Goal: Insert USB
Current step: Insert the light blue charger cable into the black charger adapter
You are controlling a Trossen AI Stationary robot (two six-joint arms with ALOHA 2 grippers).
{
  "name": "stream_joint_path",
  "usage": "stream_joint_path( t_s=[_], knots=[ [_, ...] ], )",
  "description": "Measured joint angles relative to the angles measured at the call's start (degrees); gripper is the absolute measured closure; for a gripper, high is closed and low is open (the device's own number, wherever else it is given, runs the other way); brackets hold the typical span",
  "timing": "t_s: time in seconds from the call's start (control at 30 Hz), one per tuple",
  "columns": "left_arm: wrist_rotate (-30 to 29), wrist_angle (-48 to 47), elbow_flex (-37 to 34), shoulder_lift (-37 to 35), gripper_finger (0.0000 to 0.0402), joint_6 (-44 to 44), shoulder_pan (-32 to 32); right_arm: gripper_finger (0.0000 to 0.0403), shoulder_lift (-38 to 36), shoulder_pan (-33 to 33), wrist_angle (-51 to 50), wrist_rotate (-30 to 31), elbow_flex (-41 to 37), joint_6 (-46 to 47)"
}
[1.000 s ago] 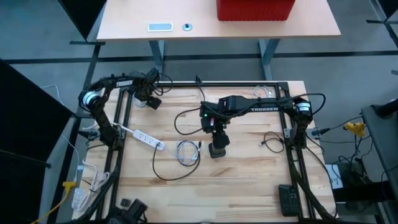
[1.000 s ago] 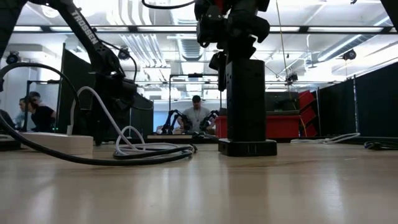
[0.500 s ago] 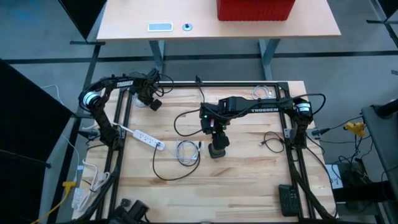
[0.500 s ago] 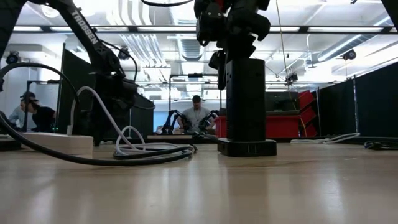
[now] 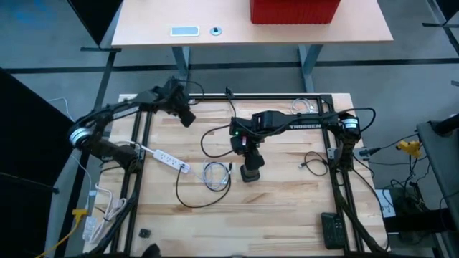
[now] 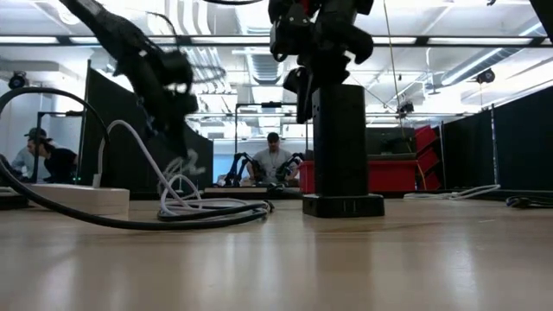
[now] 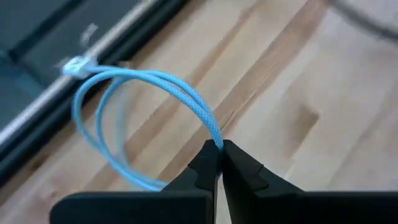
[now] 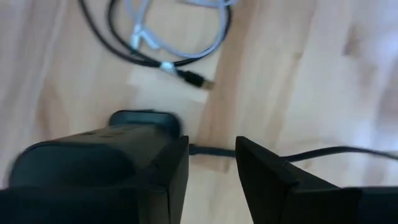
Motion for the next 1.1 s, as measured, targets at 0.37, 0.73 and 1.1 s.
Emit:
stream_joint_path(
  t_s=[0.37,0.73,1.1],
  knots=[
    [15.43,11.34,-10.78,-19.03,0.0401,-5.02,-6.15,0.0304,-0.02,-2.22,16.12,7.41,0.00,-4.16],
    [20.95,23.56,-18.03,-28.70,0.0401,-7.41,-13.87,0.0274,0.09,-4.21,30.89,13.76,0.00,-5.10],
    [23.89,28.99,-18.58,-33.61,0.0401,-8.40,-20.04,0.0269,0.30,-5.72,32.89,6.32,-5.73,-4.11]
  ],
)
